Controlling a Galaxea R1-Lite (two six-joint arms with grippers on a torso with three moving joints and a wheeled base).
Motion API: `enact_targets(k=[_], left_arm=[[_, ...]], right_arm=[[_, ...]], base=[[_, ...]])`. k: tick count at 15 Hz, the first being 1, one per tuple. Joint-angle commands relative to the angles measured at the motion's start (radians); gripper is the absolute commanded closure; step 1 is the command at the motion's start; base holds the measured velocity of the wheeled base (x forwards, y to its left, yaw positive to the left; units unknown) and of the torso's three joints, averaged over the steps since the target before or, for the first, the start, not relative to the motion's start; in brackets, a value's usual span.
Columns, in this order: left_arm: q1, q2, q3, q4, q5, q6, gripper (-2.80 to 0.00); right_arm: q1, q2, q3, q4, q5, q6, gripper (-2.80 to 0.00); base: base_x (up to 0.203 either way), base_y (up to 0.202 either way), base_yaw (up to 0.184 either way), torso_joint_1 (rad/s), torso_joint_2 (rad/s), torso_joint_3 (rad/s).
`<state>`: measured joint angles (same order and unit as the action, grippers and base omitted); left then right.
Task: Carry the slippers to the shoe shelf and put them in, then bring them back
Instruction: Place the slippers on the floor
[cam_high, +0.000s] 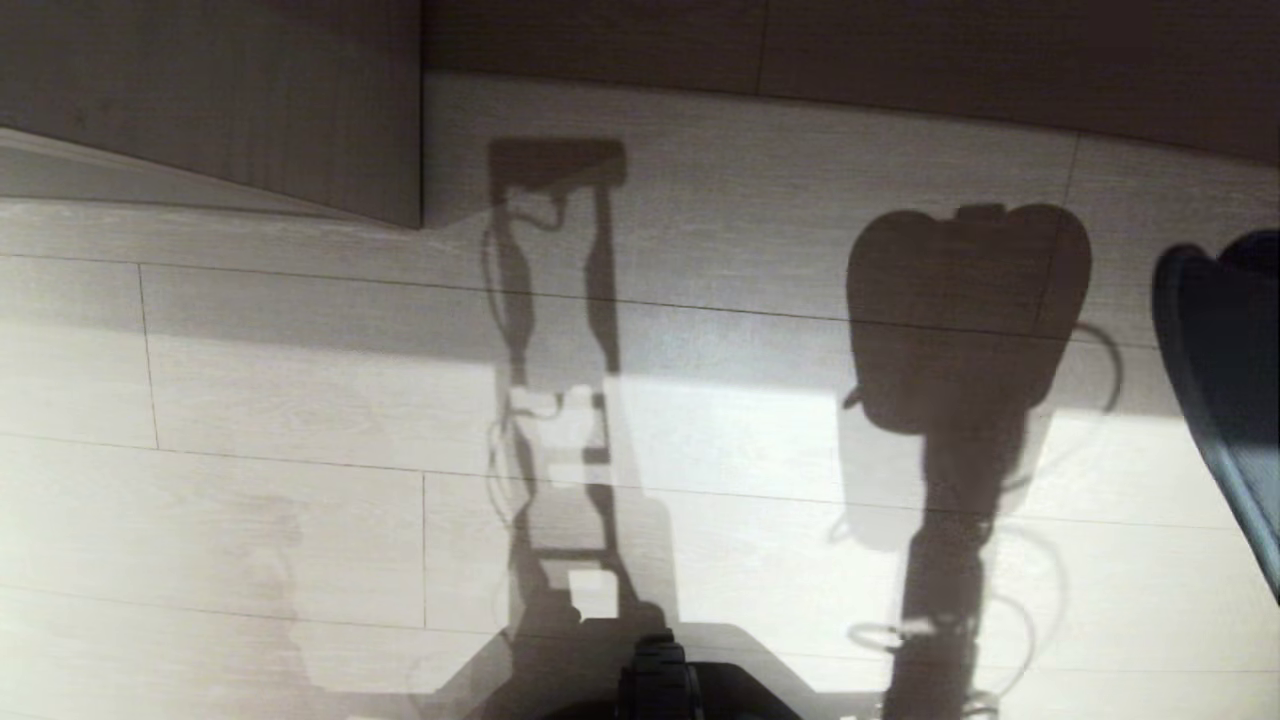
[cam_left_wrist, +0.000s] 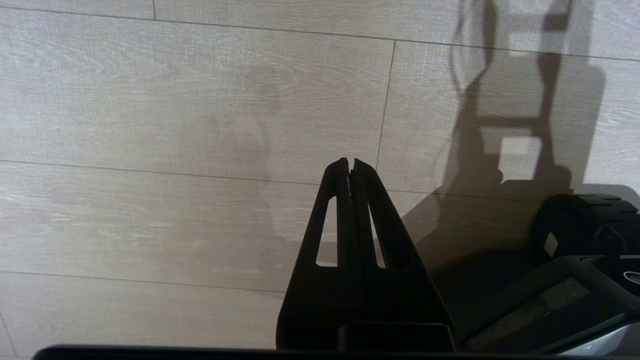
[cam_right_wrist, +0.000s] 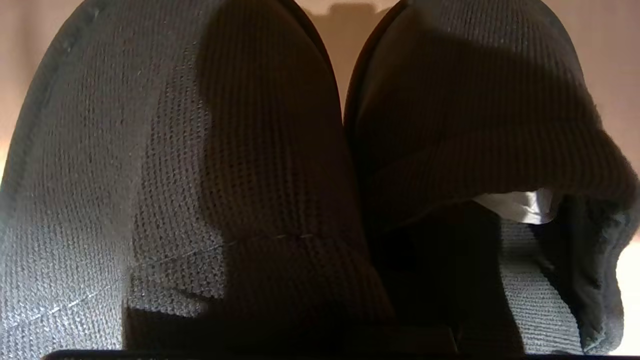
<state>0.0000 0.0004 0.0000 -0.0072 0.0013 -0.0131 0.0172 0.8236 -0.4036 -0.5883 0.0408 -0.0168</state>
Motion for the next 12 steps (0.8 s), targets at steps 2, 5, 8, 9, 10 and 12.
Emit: enact_targets(k=[2,5,8,9,10,12], left_arm=[[0.002,0.0,0.0,0.0,0.0,-0.001,0.0],[0.002,0.0,0.0,0.0,0.0,-0.001,0.0],[0.002,0.0,0.0,0.0,0.0,-0.001,0.0],[0.002,0.0,0.0,0.0,0.0,-0.001,0.0],[0.002,0.0,0.0,0.0,0.0,-0.001,0.0],[0.001,-0.001,0.0,0.0,0.0,-0.001,0.0]], right_arm=[[0.0,0.469,-0.134,-0.36,-0.019,-0.028,0.0],[0.001,0.732,-0.255,-0.695,-0.038,-0.061,0.0],[0.003,0.894,-0.311,-0.906,-0.049,-0.098,0.0],[0.004,0.93,-0.317,-0.93,-0.056,-0.103,0.0],[0.004,0.944,-0.321,-0.942,-0.062,-0.105,0.0],[0.003,0.986,-0.331,-0.942,-0.069,-0.103,0.0]], base=[[0.0,0.0,0.0,0.0,0.0,0.0],[0.0,0.0,0.0,0.0,0.0,0.0],[0.0,0.0,0.0,0.0,0.0,0.0],[0.0,0.0,0.0,0.0,0.0,0.0],[0.0,0.0,0.0,0.0,0.0,0.0],[0.0,0.0,0.0,0.0,0.0,0.0]])
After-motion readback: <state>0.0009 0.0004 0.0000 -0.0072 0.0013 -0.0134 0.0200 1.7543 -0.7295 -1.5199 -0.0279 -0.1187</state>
